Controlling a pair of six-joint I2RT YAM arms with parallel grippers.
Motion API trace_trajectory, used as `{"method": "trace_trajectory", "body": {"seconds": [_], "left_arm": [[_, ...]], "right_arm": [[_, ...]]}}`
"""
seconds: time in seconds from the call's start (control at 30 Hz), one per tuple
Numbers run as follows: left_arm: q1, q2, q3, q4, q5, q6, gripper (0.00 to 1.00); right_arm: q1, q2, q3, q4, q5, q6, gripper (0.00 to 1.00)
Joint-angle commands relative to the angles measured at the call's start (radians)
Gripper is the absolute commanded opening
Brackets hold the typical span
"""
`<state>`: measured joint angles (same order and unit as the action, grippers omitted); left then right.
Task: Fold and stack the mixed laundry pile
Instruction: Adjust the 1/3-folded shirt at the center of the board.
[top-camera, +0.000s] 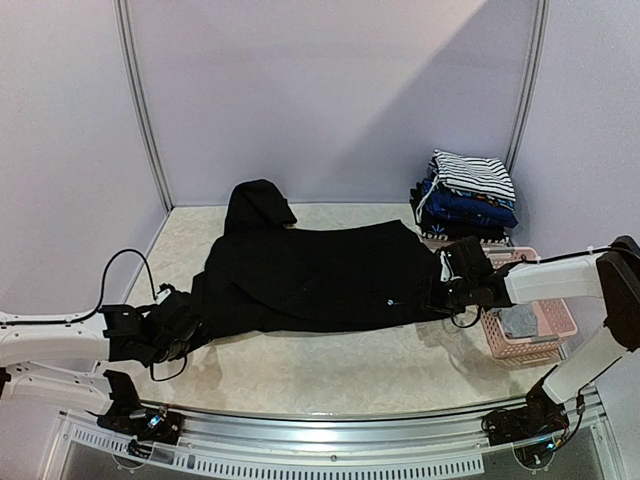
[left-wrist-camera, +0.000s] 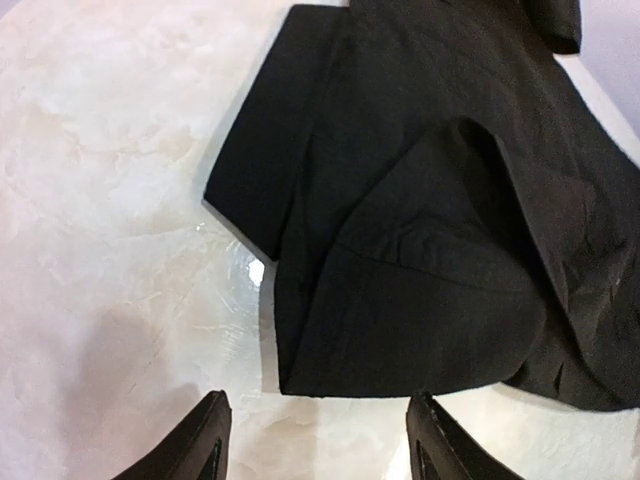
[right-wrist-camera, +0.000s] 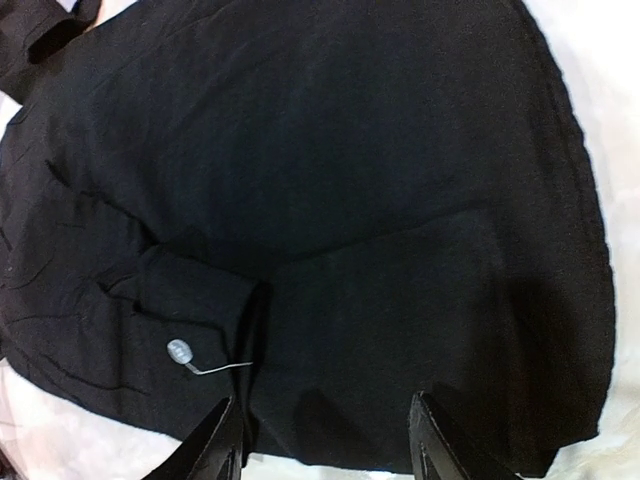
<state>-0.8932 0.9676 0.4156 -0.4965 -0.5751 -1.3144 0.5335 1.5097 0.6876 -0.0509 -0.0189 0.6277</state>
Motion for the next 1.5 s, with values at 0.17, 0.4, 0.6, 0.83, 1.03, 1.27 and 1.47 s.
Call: {"method": "trace_trajectory", "body": {"seconds": [0.17,0.4,0.6,0.83,1.03,1.27,1.47], "left_arm": [[0.065,0.035,-0.133,0.231,0.011,-0.133,0.57],[0.074,0.116,-0.176,0.384,-0.034,-0.135,0.53],[0.082,0.259,-0.157,0.513,-0.035,-0.125,0.49],[0.098,0.364,-0.179,0.646,-0.058,-0.115,0.13],[0.14,0.29,-0.158,0.523,-0.06,-0.054,0.0],[0.188,0.066,-0.136,0.225,-0.109,0.023,0.0],[0.209,-0.011,-0.162,0.159,-0.11,0.034,0.0]], "right_arm": [[-0.009,0.048,-0.014,0.02,0.056,-0.003,0.56],[-0.013,0.067,-0.015,0.026,0.053,-0.006,0.56],[-0.023,0.097,-0.011,0.031,0.044,-0.006,0.55],[-0.038,0.115,-0.014,0.026,0.04,-0.006,0.55],[-0.053,0.124,-0.019,0.02,0.042,-0.005,0.54],[-0.064,0.14,-0.017,0.02,0.048,-0.006,0.54],[-0.066,0.168,-0.006,0.026,0.035,-0.007,0.53]]}}
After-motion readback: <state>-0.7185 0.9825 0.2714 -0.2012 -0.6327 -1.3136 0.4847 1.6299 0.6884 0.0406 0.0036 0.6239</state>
